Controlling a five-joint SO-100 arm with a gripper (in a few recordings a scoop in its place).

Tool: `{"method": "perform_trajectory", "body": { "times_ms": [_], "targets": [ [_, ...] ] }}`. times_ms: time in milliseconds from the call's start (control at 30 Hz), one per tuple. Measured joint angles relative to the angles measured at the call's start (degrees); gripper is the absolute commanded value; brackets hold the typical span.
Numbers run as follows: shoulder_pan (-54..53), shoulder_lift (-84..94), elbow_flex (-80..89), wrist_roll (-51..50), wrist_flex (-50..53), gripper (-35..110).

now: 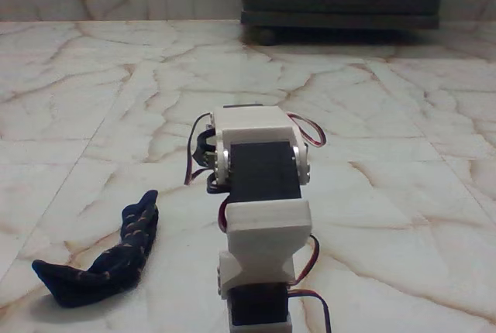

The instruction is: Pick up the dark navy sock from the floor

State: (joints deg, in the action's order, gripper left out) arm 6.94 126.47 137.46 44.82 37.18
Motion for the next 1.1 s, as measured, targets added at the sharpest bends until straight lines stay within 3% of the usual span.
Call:
{"method": "perform_trajectory", "body": {
  "times_ms": [167,433,600,1100],
  "targets": [
    [5.1,-5.71,-0.88,-9.32,0.88,11],
    [10.81,-15.21,-1.76,-15.29,0.79,11],
    [15.12,-26.37,-6.42,-20.13,-5.8,11],
    [24.52,-57.57,-34.98,-30.94,-4.31,11]
  ]
}}
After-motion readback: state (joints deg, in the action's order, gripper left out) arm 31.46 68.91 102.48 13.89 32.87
